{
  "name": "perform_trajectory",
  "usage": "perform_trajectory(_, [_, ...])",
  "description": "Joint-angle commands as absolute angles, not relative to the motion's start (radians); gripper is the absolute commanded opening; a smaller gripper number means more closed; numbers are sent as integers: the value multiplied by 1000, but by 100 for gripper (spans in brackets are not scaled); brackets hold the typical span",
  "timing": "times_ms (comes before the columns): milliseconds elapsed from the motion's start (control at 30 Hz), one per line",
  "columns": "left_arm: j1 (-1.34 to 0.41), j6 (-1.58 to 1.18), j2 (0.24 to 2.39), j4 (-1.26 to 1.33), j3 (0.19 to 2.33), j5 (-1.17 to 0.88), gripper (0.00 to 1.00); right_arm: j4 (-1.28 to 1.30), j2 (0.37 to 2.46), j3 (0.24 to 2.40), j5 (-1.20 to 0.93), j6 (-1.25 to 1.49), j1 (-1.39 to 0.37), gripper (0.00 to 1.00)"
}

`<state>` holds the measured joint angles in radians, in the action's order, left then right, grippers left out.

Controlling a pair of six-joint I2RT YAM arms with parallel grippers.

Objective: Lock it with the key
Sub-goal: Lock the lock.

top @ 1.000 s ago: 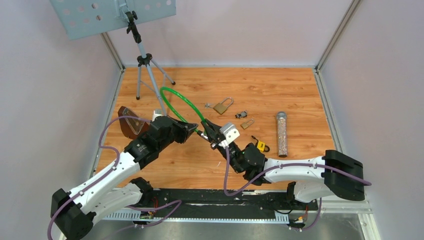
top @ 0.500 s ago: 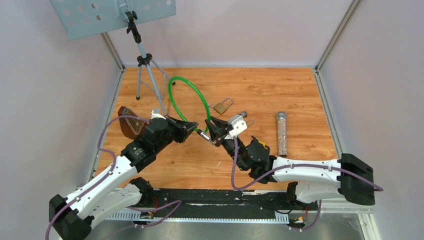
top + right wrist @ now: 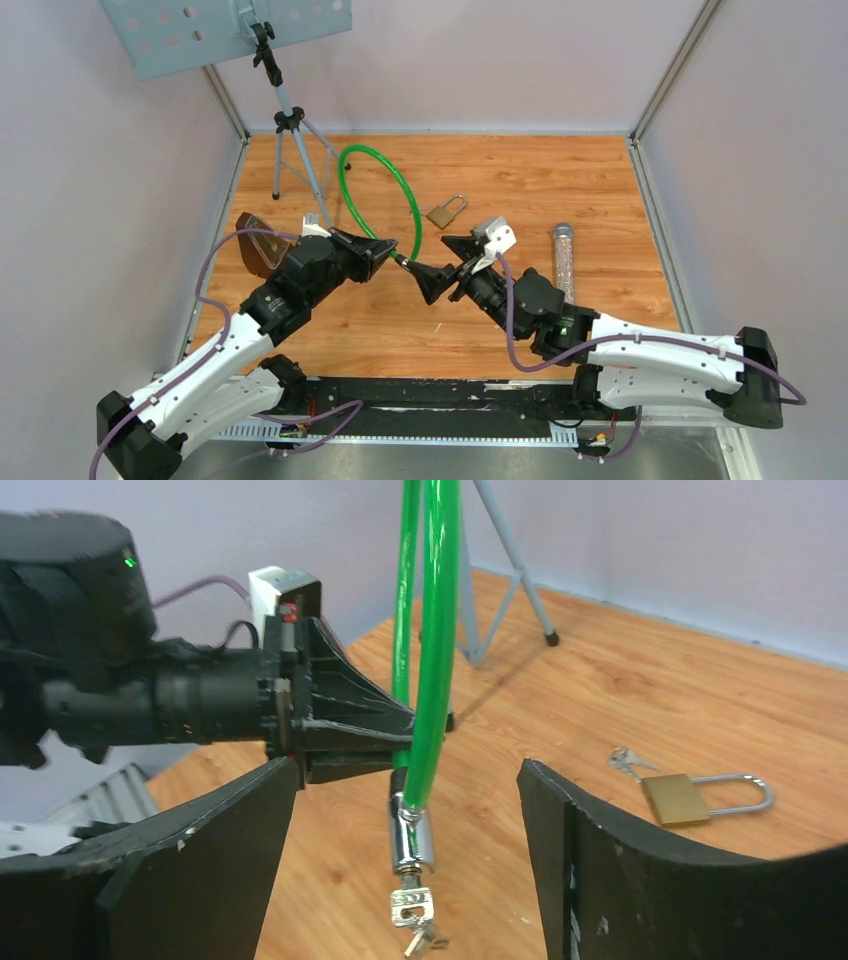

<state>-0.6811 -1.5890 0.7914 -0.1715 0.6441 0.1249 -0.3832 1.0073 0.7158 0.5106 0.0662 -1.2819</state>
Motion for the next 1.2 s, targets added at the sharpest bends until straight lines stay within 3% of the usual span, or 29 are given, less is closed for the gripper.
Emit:
perform_trajectory(0, [-683,-1568,778,-87,705,144,0,-113,939,794,423,306,-1250,83])
perform_trajectory(167, [-684,-1536,760,-55,702,139,0,-4,882,777,262,528,-1172,79])
perform_trajectory(367, [-683,-1518,745,-29,700,118,0,-4,863,755,109,656,-1103,57])
perform_trajectory(600, [-683,-1513,735,-6,697,95,0,30,880,772,16,730,-1033,53])
perform_trajectory(800, [-683,-1508,741,29,703,85,0,36,934,788,-91,730,-1015,64])
perform_trajectory(1167, [-683,-1509,740,32,704,73,0,9,953,795,-90,749,-1005,45])
